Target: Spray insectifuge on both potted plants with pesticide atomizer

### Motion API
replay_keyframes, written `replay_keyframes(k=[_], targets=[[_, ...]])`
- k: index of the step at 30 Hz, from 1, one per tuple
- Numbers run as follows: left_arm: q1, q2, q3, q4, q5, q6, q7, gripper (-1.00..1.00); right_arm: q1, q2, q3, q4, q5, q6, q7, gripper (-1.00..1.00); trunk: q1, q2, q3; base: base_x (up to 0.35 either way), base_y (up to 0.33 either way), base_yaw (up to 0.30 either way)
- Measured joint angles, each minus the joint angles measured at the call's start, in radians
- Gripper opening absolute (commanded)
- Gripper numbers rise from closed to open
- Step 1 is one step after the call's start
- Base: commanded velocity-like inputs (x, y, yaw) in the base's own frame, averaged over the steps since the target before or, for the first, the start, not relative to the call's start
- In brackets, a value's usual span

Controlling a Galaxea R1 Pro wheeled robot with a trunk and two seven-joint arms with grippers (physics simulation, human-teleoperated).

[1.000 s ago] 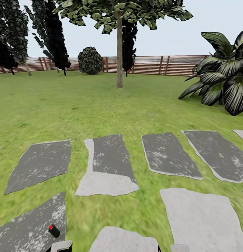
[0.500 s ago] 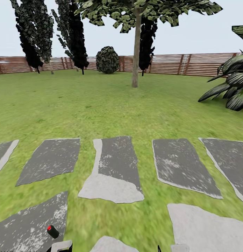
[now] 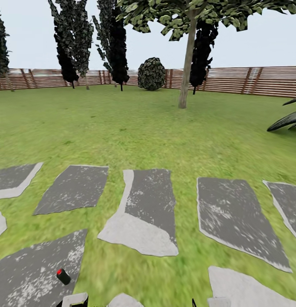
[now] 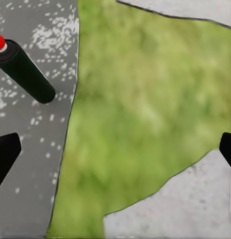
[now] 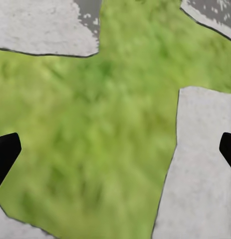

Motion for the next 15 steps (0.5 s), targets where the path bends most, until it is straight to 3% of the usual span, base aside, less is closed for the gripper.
replay_keyframes(k=[4,15], targets=[[0.0,0.001,0.0,0.001,0.0,0.0,0.0,1.0,0.0,0.0,0.0,0.0,0.0,0.0,0.0,1.0,0.0,0.0,0.0,0.004,-0.14,0.279],[0.0,0.0,0.0,0.001,0.0,0.0,0.0,1.0,0.0,0.0,0.0,0.002,0.001,0.001,0.0,1.0,0.0,0.0,-0.001,0.0,-0.011,0.279]])
